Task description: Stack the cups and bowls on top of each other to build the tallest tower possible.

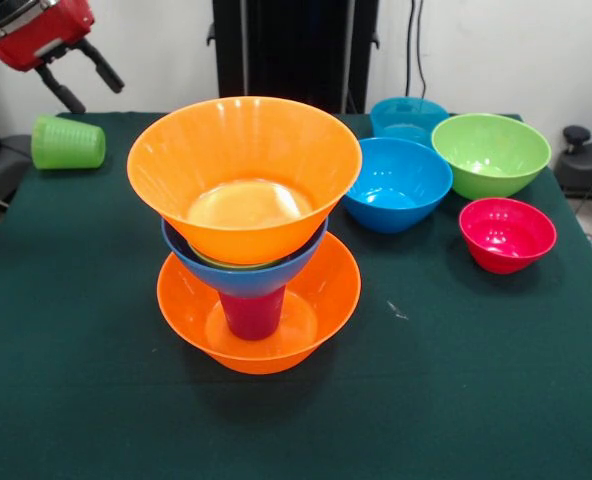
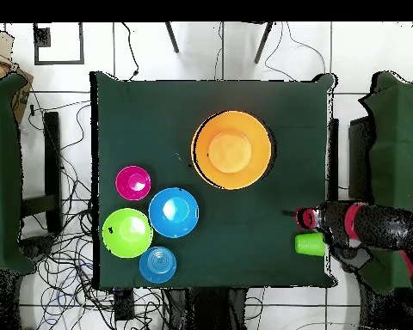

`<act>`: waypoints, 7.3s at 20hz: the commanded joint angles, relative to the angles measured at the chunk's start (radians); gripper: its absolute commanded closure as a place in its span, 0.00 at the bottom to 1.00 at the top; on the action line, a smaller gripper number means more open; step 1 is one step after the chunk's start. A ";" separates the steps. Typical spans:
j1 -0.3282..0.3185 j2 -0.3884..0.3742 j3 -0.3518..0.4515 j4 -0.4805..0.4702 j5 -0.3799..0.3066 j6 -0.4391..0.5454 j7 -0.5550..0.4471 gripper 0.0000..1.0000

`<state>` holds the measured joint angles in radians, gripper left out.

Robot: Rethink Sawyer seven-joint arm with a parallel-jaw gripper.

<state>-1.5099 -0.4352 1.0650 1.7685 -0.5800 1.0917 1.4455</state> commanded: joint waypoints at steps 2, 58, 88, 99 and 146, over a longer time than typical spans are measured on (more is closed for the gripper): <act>0.030 0.067 -0.064 -0.139 -0.099 0.133 -0.457 0.00; -0.006 0.166 -0.128 -0.282 -0.207 0.130 -0.610 0.00; -0.071 0.136 -0.134 -0.218 -0.208 0.123 -0.611 0.00; -0.082 0.106 -0.125 -0.173 -0.205 0.111 -0.579 0.00; -0.065 0.113 -0.161 -0.090 -0.224 -0.012 -0.480 0.00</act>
<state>-1.6308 -0.3926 0.9846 1.6545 -0.7272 1.1445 1.1819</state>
